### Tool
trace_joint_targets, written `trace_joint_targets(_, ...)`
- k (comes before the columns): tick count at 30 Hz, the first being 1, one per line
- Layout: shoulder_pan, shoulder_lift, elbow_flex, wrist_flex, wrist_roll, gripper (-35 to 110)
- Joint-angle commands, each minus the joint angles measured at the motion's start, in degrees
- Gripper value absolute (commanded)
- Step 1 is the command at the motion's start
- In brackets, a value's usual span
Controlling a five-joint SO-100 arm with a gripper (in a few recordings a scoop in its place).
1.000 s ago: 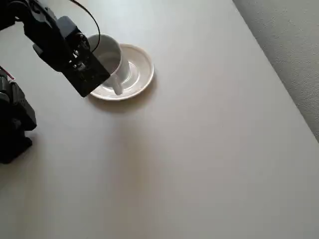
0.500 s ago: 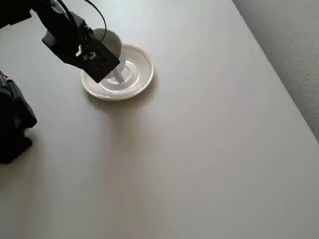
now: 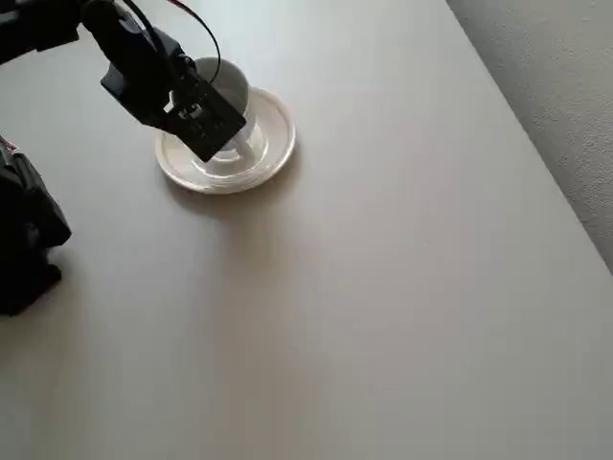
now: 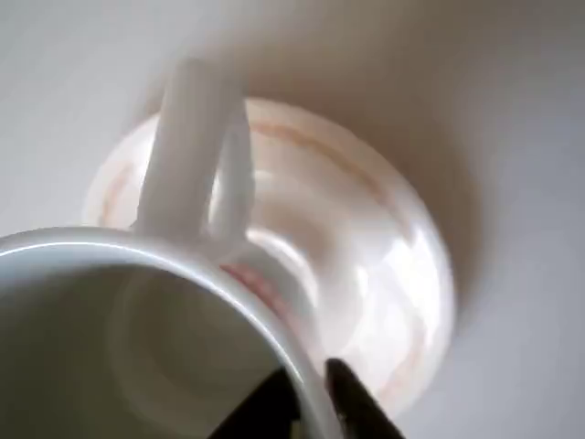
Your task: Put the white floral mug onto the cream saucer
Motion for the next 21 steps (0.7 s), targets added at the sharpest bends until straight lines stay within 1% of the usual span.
trace_joint_targets(1, -0.18, 0.44, -1.32, -2.55, 0.00, -2)
trace_joint_targets(21, 2.90, 0.70, 1.85, -3.52, -3.25, -2)
